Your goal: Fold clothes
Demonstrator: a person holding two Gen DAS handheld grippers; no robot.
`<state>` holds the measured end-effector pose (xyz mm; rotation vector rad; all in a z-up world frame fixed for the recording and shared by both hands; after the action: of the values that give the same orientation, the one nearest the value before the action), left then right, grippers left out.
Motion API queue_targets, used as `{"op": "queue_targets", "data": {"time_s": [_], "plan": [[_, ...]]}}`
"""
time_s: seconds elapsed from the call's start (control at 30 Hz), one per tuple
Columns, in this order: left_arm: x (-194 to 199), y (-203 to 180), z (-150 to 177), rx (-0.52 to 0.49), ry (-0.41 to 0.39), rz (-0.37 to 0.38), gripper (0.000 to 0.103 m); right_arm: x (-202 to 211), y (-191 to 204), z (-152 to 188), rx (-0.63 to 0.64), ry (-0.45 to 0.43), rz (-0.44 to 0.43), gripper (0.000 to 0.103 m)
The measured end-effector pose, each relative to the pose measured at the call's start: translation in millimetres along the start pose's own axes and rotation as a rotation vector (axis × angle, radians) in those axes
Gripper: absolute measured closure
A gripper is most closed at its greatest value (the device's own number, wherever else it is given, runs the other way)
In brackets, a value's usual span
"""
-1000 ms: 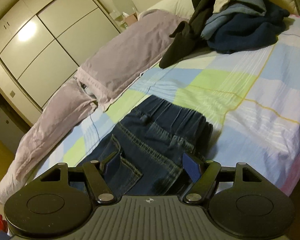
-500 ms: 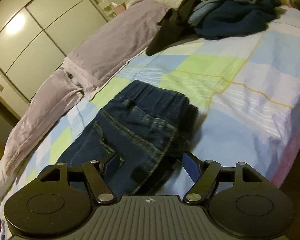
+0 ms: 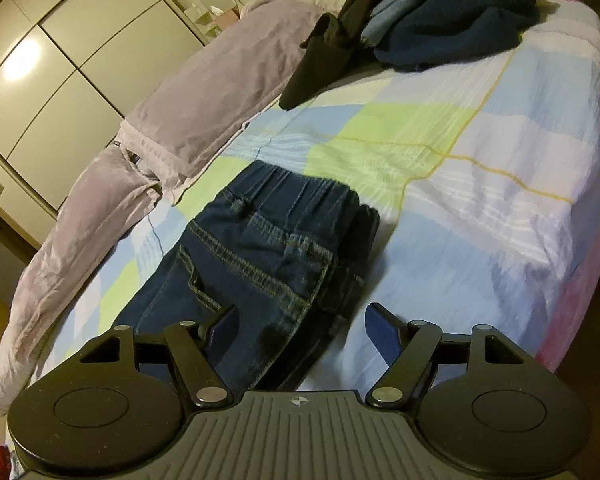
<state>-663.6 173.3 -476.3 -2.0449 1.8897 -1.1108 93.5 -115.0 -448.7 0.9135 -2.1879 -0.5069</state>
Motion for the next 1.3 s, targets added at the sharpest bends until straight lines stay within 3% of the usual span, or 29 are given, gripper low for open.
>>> {"op": "queue_targets", "data": {"time_s": [0.1, 0.17, 0.27, 0.33, 0.4, 0.6, 0.63, 0.67, 0.7, 0.73, 0.9, 1.07, 1.3], "plan": [[4.8, -8.3, -0.2, -0.058, -0.020, -0.005, 0.101, 18.2, 19.7, 15.2, -0.056, 0.029, -0.105, 0.030], [6.0, -6.7, 0.8, -0.051, -0.016, 0.001, 0.101, 28.3, 38.0, 40.8, -0.132, 0.123, -0.224, 0.030], [5.8, -3.2, 0.7, -0.015, -0.010, 0.009, 0.101, 27.3, 66.9, 103.8, -0.276, 0.357, -0.349, 0.032], [4.3, 0.1, -0.1, 0.012, -0.006, 0.012, 0.101, 22.5, 86.5, 144.3, -0.323, 0.491, -0.390, 0.055], [3.2, 3.7, -0.7, 0.023, 0.000, 0.015, 0.101, 17.0, 97.5, 165.9, -0.355, 0.532, -0.401, 0.055], [3.1, 8.3, -1.3, 0.034, 0.011, 0.033, 0.101, 3.2, 110.6, 170.0, -0.398, 0.496, -0.379, 0.055], [2.5, 7.9, -1.8, 0.029, 0.012, 0.036, 0.101, 0.5, 110.6, 170.2, -0.403, 0.495, -0.374, 0.059], [2.0, 7.5, -2.4, 0.023, 0.013, 0.040, 0.101, -2.2, 110.9, 168.7, -0.399, 0.487, -0.372, 0.066], [2.2, 6.3, -3.7, 0.011, 0.012, 0.045, 0.101, -3.7, 111.4, 167.1, -0.379, 0.472, -0.363, 0.093], [4.3, 4.3, -5.9, -0.002, 0.005, 0.055, 0.101, -4.1, 112.6, 165.6, -0.345, 0.461, -0.355, 0.097], [14.5, -6.8, -11.6, -0.097, -0.029, 0.094, 0.101, 2.6, 129.6, 154.7, -0.189, 0.426, -0.375, 0.099], [6.4, 6.1, -4.1, -0.029, 0.012, 0.070, 0.101, 0.7, 128.6, 161.6, -0.236, 0.488, -0.327, 0.099], [6.8, 5.0, -4.1, -0.032, 0.011, 0.069, 0.101, -1.8, 125.4, 155.7, -0.327, 0.477, -0.327, 0.098]]}}
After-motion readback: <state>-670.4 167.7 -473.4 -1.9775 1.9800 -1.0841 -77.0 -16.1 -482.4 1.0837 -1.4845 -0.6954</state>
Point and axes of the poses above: each gripper's, at about its wrist camera, not at the fingertips, and x roughly against the way its jaws point, y to its left, z to its underside, the point moved 5 cm from there along -x, roughly the way its jaws point, and after that the axes turned 13 degrees about -y, right-handed, at the moved point
